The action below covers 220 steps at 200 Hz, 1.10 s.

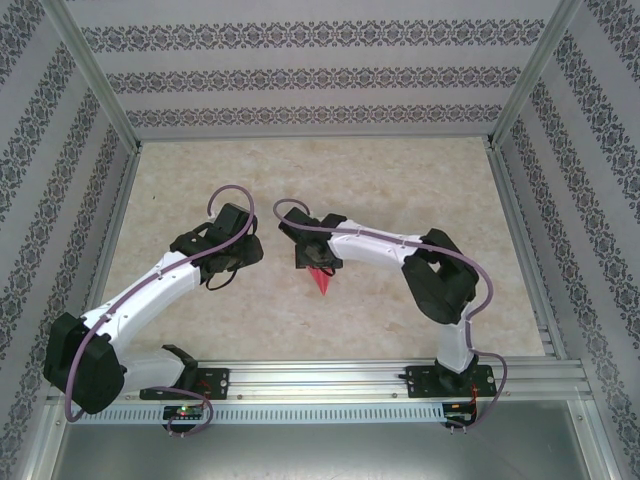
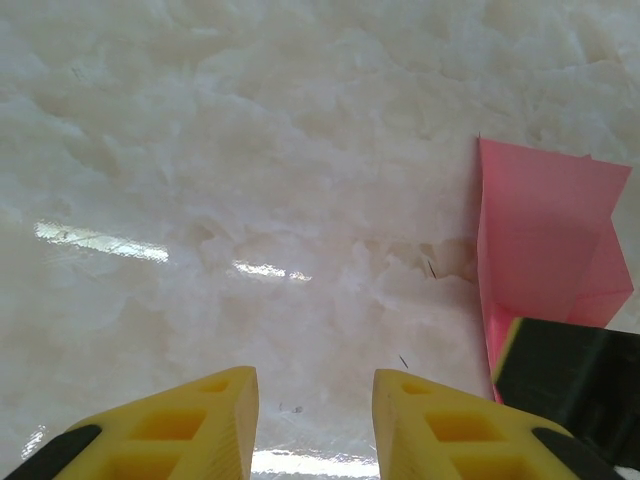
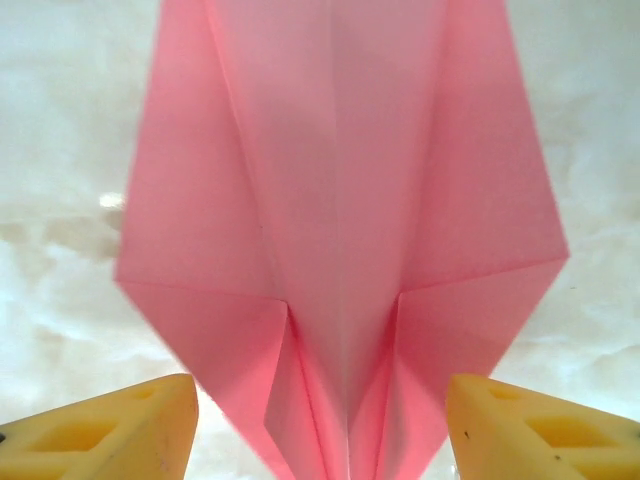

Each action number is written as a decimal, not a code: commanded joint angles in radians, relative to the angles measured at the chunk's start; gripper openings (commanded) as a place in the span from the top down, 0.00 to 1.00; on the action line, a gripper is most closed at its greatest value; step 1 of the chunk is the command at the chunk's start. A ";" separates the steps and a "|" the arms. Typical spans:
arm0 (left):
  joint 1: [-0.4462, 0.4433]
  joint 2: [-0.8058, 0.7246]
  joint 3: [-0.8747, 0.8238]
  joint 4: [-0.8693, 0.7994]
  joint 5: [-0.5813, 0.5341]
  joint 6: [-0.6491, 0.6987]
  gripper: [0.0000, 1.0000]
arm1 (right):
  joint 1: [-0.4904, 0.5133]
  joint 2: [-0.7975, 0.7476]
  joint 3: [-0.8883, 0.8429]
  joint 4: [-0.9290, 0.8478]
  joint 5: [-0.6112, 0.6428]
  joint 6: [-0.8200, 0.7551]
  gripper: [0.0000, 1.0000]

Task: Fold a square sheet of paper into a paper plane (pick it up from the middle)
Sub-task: Move a paper plane to the center of the table, then reset both arms

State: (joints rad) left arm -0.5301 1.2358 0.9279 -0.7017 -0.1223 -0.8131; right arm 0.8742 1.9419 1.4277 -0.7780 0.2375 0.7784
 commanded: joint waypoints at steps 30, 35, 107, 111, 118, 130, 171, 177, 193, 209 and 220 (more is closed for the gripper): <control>0.014 -0.028 0.006 -0.018 -0.034 0.024 0.62 | 0.007 -0.174 0.026 -0.037 0.124 -0.036 0.31; 0.014 -0.031 0.005 -0.016 -0.037 0.027 0.61 | 0.010 -0.198 0.022 -0.033 0.144 -0.042 0.30; 0.014 -0.093 0.001 -0.001 -0.146 0.071 0.53 | 0.019 -0.684 -0.268 0.098 0.673 -0.182 0.05; 0.015 -0.099 0.000 -0.001 -0.158 0.073 0.52 | 0.012 -0.710 -0.294 0.105 0.705 -0.190 0.02; 0.014 -0.109 -0.002 0.001 -0.180 0.080 0.47 | -0.008 -0.753 -0.339 0.130 0.755 -0.208 0.02; 0.013 -0.125 -0.010 0.004 -0.224 0.087 0.38 | -0.075 -0.822 -0.425 0.163 0.778 -0.244 0.02; 0.016 -0.176 -0.044 0.016 -0.394 0.119 0.10 | -0.366 -0.964 -0.707 0.380 0.659 -0.397 0.02; 0.016 -0.183 -0.050 0.019 -0.424 0.121 0.06 | -0.408 -0.976 -0.755 0.438 0.598 -0.432 0.02; 0.025 -0.199 -0.073 0.048 -0.480 0.147 0.00 | -0.506 -0.993 -0.839 0.531 0.490 -0.476 0.02; 0.045 -0.198 -0.080 0.053 -0.520 0.164 0.00 | -0.571 -0.981 -0.911 0.663 0.427 -0.535 0.02; 0.069 -0.193 -0.088 0.072 -0.517 0.191 0.00 | -0.622 -0.956 -0.878 0.642 0.322 -0.571 0.02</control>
State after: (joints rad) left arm -0.5045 1.0512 0.8581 -0.6914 -0.5442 -0.6872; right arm 0.3317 0.9676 0.5461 -0.3191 0.7616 0.3401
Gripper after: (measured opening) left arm 0.999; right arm 0.981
